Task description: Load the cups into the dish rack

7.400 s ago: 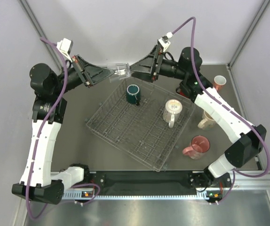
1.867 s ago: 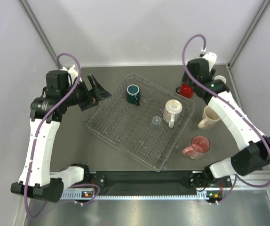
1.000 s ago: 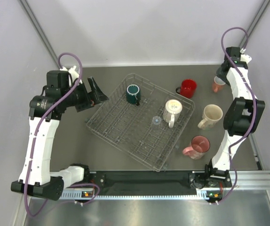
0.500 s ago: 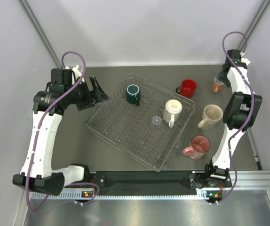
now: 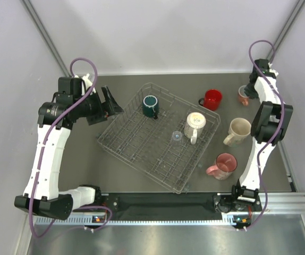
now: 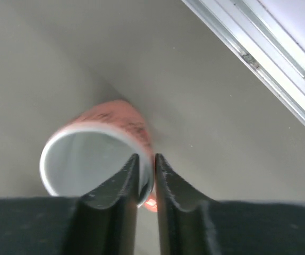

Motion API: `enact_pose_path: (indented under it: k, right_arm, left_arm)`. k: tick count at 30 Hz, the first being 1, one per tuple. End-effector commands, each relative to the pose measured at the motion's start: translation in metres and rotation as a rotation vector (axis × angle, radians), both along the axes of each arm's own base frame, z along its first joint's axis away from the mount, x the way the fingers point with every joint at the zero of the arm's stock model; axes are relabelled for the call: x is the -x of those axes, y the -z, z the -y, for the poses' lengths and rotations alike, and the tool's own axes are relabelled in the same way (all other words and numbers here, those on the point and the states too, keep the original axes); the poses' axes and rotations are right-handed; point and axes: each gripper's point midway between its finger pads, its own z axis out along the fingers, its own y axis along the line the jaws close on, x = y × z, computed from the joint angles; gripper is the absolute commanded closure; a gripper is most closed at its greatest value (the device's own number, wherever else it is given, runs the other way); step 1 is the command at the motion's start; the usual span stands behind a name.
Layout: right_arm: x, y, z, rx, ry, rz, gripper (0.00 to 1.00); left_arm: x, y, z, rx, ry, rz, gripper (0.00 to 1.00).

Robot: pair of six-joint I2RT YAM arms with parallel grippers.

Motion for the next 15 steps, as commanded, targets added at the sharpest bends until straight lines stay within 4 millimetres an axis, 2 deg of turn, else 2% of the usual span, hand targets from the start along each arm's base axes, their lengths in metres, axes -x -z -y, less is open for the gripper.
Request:
enact_pose_path:
  k: [1, 2, 4, 8, 9, 11, 12, 13, 14, 15]
  right_arm:
    - [-0.021, -0.027, 0.008, 0.001, 0.007, 0.100, 0.87]
    - [-0.022, -0.031, 0.008, 0.003, 0.005, 0.109, 0.93]
    - [-0.025, -0.039, 0.006, -0.005, -0.006, 0.129, 0.99]
    - [-0.030, -0.072, -0.005, -0.050, -0.024, 0.216, 1.00]
    - [-0.029, -0.094, -0.010, -0.070, -0.022, 0.264, 1.00]
    - [-0.031, -0.118, -0.028, -0.148, -0.066, 0.336, 1.00]
    - [-0.027, -0.146, -0.038, -0.187, -0.064, 0.402, 1.00]
    - [-0.027, -0.163, -0.049, -0.236, -0.091, 0.454, 1.00]
    - [-0.023, -0.168, -0.064, -0.285, -0.112, 0.470, 1.00]
    - [-0.015, -0.198, -0.076, -0.329, -0.113, 0.541, 1.00]
  left_arm:
    - [0.007, -0.010, 0.004, 0.022, 0.011, 0.007, 0.10]
    - [0.007, -0.010, 0.004, 0.025, 0.010, 0.006, 0.10]
    - [0.008, -0.011, 0.006, 0.035, 0.016, 0.006, 0.10]
    - [0.009, -0.018, 0.009, 0.057, 0.024, 0.025, 0.10]
    - [0.010, -0.021, 0.009, 0.065, 0.027, 0.037, 0.10]
    - [0.010, -0.030, 0.016, 0.102, 0.052, 0.065, 0.10]
    - [0.009, -0.034, 0.018, 0.114, 0.057, 0.081, 0.10]
    - [0.010, -0.037, 0.020, 0.132, 0.063, 0.091, 0.10]
    - [0.007, -0.043, 0.022, 0.145, 0.070, 0.118, 0.11]
    - [0.008, -0.045, 0.026, 0.167, 0.088, 0.121, 0.12]
